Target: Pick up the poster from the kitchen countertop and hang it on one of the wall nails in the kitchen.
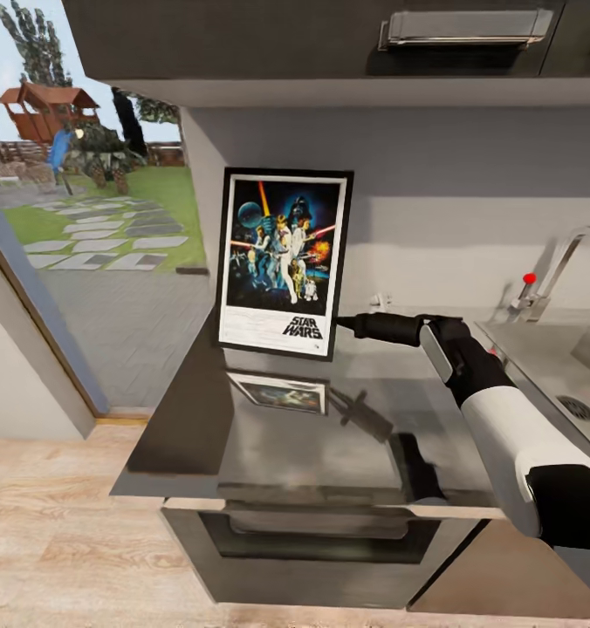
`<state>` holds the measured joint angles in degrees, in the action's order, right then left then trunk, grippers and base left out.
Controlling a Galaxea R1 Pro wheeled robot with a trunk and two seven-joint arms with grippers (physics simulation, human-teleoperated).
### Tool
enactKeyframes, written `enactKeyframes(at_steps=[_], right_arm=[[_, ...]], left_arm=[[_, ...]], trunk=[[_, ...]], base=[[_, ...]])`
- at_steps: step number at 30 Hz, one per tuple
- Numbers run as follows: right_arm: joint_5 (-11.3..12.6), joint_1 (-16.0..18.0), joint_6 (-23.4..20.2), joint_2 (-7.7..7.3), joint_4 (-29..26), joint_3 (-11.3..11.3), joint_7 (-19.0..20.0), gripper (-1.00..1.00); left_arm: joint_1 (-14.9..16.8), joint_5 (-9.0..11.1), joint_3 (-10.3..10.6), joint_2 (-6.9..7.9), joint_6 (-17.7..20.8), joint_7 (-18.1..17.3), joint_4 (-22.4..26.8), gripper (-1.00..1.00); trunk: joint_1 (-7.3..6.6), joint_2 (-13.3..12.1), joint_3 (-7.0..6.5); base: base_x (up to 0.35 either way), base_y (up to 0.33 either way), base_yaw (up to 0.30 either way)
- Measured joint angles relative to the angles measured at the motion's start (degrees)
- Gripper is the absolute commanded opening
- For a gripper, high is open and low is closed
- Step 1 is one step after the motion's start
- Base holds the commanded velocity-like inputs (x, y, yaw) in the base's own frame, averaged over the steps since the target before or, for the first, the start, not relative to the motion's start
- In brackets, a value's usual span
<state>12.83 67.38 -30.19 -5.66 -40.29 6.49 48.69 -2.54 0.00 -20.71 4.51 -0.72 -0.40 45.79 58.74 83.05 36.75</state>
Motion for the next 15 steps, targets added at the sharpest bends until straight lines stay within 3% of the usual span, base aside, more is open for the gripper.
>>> enactKeyframes(at_steps=[15], right_arm=[[0.04,0.0,-0.05,0.18,-1.97,0.01,0.02,-1.0]], left_arm=[[0.0,0.0,-0.01,0.07,0.0,0.0,0.01,1.0]], trunk=[[0.01,0.0,0.0]], base=[[-0.202,0.0,0.0]])
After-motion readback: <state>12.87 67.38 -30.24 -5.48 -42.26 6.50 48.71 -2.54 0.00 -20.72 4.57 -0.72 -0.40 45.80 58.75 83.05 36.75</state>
